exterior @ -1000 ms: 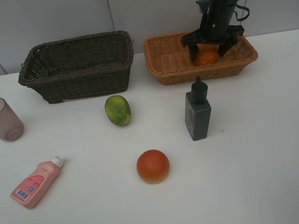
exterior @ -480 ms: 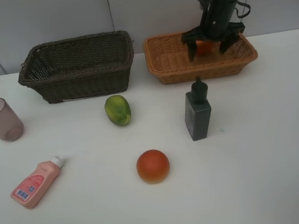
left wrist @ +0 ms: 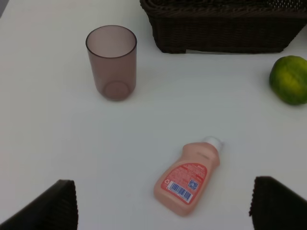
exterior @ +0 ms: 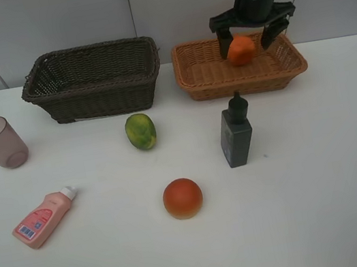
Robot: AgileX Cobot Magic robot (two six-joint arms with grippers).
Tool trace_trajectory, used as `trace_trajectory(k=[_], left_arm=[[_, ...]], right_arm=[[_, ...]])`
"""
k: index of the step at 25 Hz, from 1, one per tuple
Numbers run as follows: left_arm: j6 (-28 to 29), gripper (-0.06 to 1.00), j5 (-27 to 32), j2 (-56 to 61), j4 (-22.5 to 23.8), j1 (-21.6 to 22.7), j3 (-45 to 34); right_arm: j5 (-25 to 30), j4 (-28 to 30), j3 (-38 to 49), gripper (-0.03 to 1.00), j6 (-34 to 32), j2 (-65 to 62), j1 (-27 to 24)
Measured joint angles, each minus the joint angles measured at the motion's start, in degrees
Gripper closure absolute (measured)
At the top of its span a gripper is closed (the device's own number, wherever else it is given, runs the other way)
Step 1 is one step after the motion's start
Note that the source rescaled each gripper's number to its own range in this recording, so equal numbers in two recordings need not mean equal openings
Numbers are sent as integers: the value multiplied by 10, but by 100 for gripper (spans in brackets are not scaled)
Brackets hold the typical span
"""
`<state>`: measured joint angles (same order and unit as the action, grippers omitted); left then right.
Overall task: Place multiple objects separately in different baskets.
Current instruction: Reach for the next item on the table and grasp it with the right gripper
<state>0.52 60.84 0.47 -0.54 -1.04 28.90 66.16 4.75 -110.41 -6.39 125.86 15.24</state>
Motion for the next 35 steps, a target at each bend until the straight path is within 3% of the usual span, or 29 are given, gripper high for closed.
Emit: trace_trajectory(k=[11,20,31,35], left_arm=[[0,3,0,0,0,0,0],[0,3,0,0,0,0,0],[0,3,0,0,0,0,0],[0,3,0,0,0,0,0]], right_arm=[[11,9,111,-1,-22,-159,90],[35,40,222,-1,-130,-224,155],[-21,48,338,-1,-198,-246,215],[-49,77,364,-1,-244,-247,222]])
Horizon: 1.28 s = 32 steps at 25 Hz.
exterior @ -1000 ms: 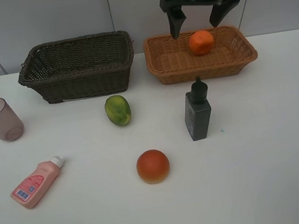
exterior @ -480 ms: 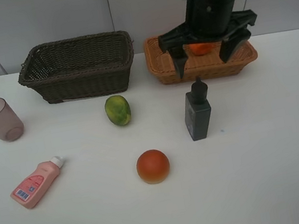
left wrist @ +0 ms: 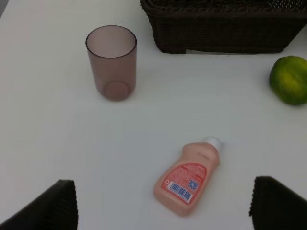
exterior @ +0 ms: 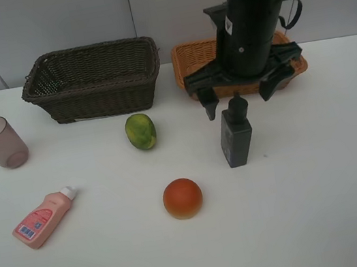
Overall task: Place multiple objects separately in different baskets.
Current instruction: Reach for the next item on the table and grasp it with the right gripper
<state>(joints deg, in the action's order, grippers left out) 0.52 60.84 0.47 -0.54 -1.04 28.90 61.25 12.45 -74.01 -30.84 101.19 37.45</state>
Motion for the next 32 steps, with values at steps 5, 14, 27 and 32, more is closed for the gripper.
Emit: trace_trajectory(k=[5,14,27,32], left_arm=[[0,3,0,0,0,0,0],[0,3,0,0,0,0,0],[0,3,0,0,0,0,0],[0,3,0,0,0,0,0]], right_arm=[[-42,14,17,-1,-28,0,0],[-70,16,17,-1,-30,40,0],[-75,22,17,0,-30,75,0],[-77,23,17,1,-30,75,0]])
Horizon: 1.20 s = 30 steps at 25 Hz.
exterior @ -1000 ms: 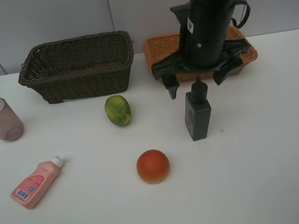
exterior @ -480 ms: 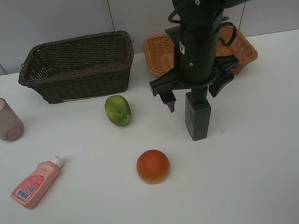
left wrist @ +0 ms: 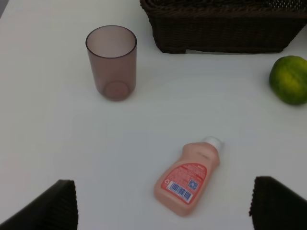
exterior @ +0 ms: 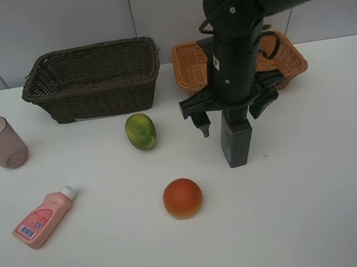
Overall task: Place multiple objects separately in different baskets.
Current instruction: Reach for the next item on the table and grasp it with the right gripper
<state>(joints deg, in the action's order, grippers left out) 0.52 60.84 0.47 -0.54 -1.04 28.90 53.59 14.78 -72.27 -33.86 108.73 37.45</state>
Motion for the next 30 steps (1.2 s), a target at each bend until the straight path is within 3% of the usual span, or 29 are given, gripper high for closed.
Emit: trace_trajectory(k=[7,21,22,24,26,27,30], left_arm=[[0,3,0,0,0,0,0],[0,3,0,0,0,0,0],[0,3,0,0,0,0,0],[0,3,0,0,0,0,0],[0,3,0,0,0,0,0],[0,3,0,0,0,0,0],[0,3,0,0,0,0,0]], right_arm=[[-3,1,0,15,0,0,0],[-2,1,0,20,0,18,0],[-2,1,0,26,0,19,0],[-2,1,0,48,0,19,0],[3,1,0,86,0,19,0],[5,1,0,97,-1,19,0],[7,1,0,95,-1,19,0]])
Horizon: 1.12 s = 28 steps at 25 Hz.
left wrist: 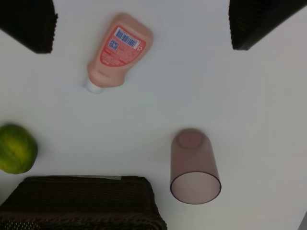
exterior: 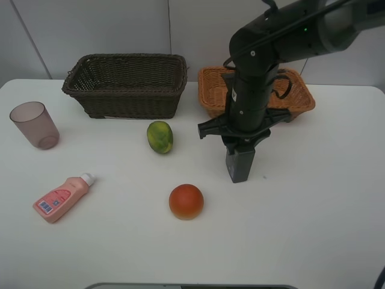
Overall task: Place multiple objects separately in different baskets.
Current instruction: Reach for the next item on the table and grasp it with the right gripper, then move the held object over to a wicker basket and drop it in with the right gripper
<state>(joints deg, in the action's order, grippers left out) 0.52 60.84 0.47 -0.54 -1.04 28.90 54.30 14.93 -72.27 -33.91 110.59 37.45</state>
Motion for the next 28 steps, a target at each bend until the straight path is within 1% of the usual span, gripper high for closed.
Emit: trace_trajectory(k=[28], left_arm=[[0,3,0,0,0,0,0]], right_arm=[[1,-2,0,95,2,-3,0]])
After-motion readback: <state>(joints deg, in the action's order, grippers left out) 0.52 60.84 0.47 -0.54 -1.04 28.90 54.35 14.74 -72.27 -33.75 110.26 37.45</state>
